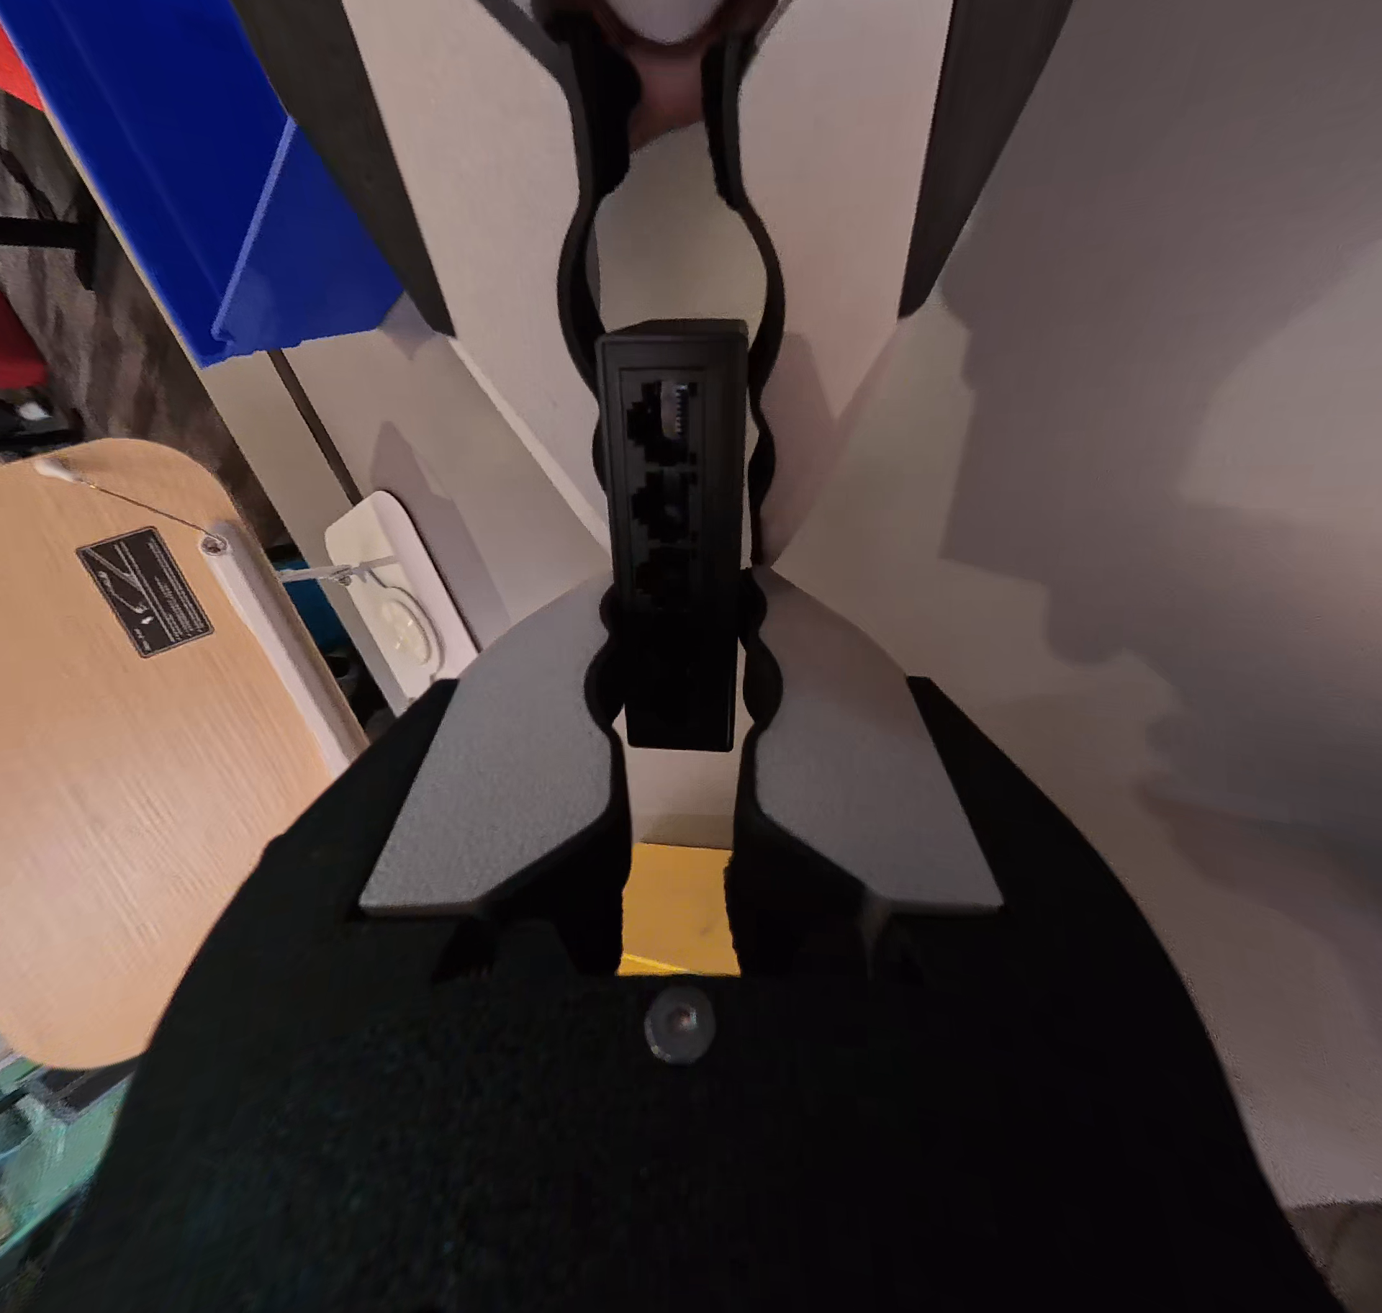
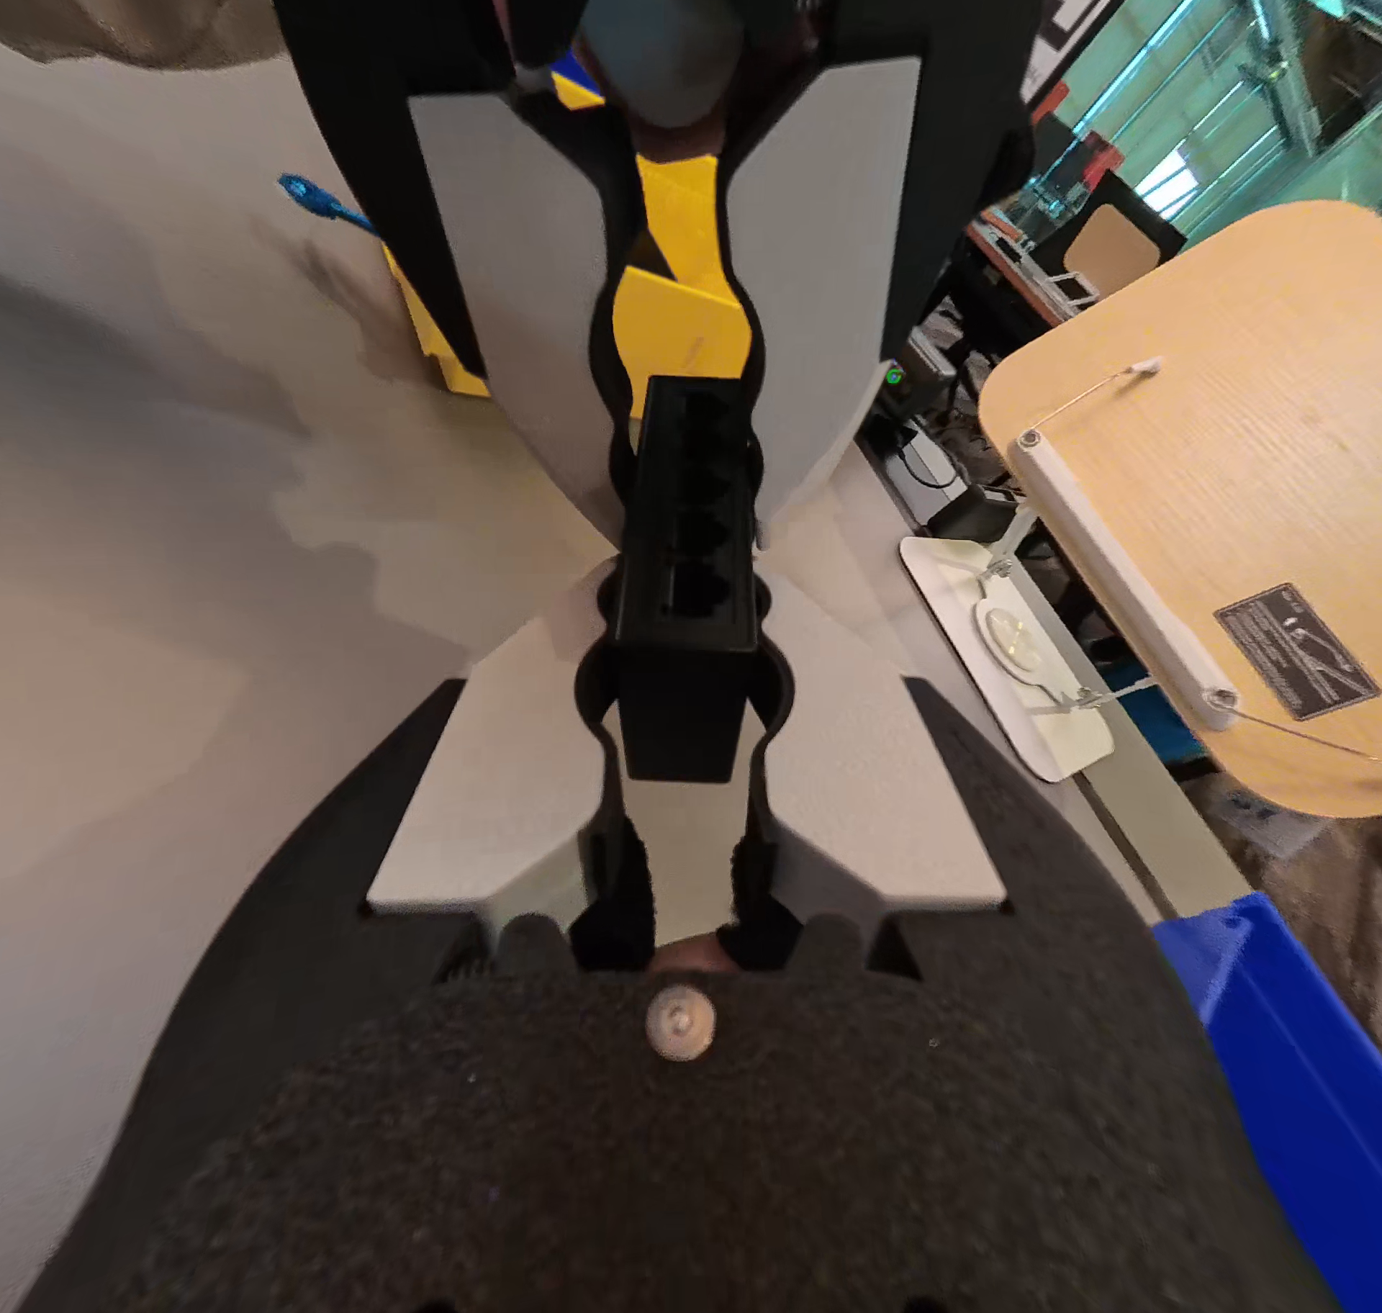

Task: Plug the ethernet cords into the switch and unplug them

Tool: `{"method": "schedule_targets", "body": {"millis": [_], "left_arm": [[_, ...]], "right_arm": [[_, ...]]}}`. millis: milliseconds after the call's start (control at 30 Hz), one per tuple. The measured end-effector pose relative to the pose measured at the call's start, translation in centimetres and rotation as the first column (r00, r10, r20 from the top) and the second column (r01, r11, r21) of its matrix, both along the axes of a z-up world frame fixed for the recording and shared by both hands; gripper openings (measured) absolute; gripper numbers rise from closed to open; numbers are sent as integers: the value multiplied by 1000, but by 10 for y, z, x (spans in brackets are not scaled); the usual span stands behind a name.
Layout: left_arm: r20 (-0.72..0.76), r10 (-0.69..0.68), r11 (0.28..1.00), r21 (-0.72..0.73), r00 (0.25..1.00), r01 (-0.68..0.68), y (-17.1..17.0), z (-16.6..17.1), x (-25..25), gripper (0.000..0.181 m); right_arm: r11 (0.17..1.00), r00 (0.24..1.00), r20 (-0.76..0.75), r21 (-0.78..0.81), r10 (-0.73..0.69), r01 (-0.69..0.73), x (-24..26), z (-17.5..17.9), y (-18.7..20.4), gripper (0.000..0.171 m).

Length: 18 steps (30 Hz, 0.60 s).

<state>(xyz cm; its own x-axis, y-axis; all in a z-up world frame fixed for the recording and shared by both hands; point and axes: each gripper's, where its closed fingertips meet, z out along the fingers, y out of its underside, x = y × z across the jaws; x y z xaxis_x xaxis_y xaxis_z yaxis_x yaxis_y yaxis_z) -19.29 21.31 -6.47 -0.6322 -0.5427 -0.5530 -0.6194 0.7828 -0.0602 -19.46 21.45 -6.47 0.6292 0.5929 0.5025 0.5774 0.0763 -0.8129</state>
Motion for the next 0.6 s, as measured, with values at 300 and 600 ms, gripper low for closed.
{"method": "schedule_targets", "body": {"millis": [300, 600], "left_arm": [[287, 321, 947, -111, 903, -301, 21, 30, -39, 59], [257, 904, 295, -954, 342, -62, -108, -16, -66, 58]], "right_arm": [[993, 994, 76, 94, -73, 66, 20, -2, 32, 27], [954, 961, 223, 284, -167, 100, 19, -11, 140, 27]]}}
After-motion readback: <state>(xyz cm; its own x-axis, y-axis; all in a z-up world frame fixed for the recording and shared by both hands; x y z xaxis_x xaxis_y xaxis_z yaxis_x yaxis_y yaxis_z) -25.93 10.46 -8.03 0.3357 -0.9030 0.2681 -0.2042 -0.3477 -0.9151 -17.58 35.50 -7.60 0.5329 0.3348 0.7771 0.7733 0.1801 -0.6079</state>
